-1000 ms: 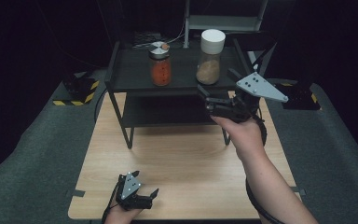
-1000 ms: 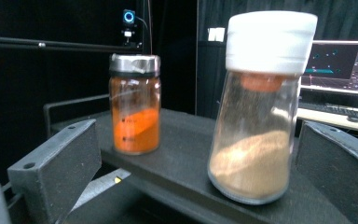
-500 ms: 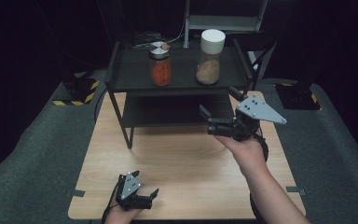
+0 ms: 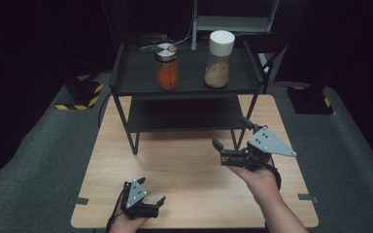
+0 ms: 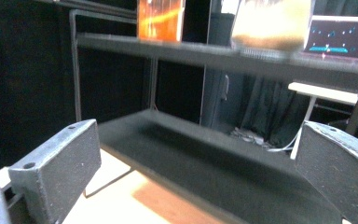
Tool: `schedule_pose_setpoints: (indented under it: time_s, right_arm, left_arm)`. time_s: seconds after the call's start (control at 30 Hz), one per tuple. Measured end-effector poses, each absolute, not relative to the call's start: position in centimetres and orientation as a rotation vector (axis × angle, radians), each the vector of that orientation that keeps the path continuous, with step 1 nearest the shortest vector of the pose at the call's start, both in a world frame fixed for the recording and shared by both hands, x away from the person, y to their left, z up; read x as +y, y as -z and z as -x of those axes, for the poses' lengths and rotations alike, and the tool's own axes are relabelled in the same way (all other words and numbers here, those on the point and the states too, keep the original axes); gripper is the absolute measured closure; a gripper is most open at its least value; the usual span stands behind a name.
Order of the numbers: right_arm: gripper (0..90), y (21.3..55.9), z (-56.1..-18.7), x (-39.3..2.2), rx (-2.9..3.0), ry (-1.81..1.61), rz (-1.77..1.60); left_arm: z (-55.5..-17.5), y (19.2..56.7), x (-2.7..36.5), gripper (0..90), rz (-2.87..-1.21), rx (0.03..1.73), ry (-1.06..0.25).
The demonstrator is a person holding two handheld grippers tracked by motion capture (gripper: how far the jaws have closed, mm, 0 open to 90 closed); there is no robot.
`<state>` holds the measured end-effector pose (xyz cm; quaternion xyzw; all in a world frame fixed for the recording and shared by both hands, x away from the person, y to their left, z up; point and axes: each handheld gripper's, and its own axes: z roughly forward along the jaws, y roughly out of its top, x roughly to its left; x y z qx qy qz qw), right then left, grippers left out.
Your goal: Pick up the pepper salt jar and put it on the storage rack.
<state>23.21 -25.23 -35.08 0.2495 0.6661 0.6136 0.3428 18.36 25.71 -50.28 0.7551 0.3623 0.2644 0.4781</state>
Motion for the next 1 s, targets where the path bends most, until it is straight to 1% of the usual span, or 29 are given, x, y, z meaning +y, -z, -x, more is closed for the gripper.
schedule_pose_setpoints:
  time_s: [0.3, 0.47, 0.5, 1.0]
  right_arm:
    - [0.0, 38.7, -22.3, -26.0, 1.792, -1.559, -0.683]
    - [0.0, 40.0, -21.9, -26.3, 1.828, -1.536, -0.706]
    - [0.0, 40.7, -21.9, -26.5, 1.843, -1.524, -0.723]
    - [0.0, 45.6, -21.8, -27.8, 1.936, -1.443, -0.843]
  left_arm:
    - [-18.4, 50.3, 25.8, 0.6, -1.841, 0.883, -0.643]
    - [-18.4, 50.3, 25.8, 0.6, -1.842, 0.881, -0.643]
    - [-18.4, 50.3, 25.8, 0.6, -1.844, 0.878, -0.645]
    - [-18.2, 50.6, 26.0, 1.6, -1.825, 0.859, -0.661]
